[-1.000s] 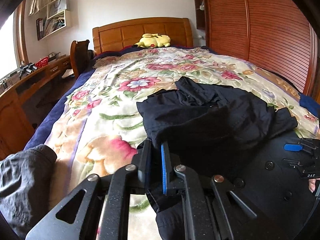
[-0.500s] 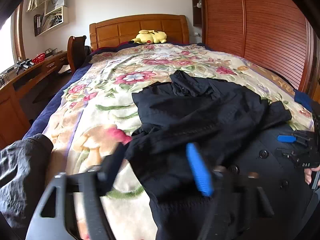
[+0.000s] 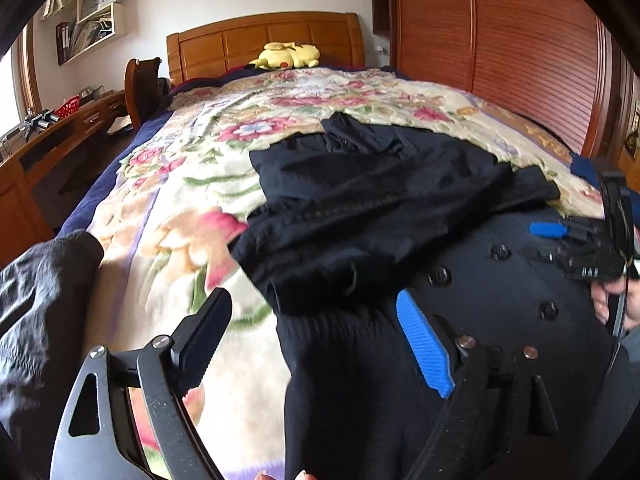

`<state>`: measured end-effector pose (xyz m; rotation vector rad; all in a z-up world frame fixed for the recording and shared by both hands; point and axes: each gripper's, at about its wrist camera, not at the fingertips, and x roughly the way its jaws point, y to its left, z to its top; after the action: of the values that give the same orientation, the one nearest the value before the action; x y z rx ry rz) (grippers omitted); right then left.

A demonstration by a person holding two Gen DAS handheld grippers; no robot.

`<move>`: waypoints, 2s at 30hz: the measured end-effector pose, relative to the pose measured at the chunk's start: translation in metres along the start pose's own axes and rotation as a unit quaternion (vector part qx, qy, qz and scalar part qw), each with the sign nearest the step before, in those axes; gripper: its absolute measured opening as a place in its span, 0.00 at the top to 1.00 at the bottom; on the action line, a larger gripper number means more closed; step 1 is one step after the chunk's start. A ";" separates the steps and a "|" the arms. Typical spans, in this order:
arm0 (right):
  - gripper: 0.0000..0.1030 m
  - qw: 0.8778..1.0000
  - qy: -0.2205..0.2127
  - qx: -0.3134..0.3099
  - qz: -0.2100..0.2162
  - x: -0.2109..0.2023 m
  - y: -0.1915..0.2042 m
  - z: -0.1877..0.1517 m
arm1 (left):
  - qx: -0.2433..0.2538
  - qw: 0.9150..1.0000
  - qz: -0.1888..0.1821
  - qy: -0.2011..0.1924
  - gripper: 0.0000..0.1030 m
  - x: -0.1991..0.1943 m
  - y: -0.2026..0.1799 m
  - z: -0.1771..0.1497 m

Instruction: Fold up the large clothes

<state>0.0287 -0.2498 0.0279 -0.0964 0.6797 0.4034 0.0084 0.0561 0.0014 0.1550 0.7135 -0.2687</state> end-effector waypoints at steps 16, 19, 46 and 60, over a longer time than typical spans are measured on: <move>0.41 1.000 0.005 -0.004 -0.005 0.004 0.001 0.000 | 0.015 0.994 0.007 0.105 0.17 0.021 -0.005 -0.054; 0.41 1.000 0.005 -0.004 -0.004 0.004 0.001 0.000 | 0.016 0.993 -0.009 0.118 0.17 0.027 -0.010 -0.058; 0.41 0.996 -0.019 0.018 -0.089 -0.102 -0.039 -0.055 | -0.028 0.998 0.020 0.061 0.17 -0.029 0.030 -0.079; 0.41 0.992 0.005 0.045 -0.119 -0.140 -0.045 -0.099 | -0.040 0.999 0.013 0.035 0.26 -0.043 0.028 -0.097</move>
<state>-0.1107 -0.3585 0.0374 -0.0930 0.6865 0.1422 -0.0746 0.1137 -0.0411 0.0988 0.7893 -0.2102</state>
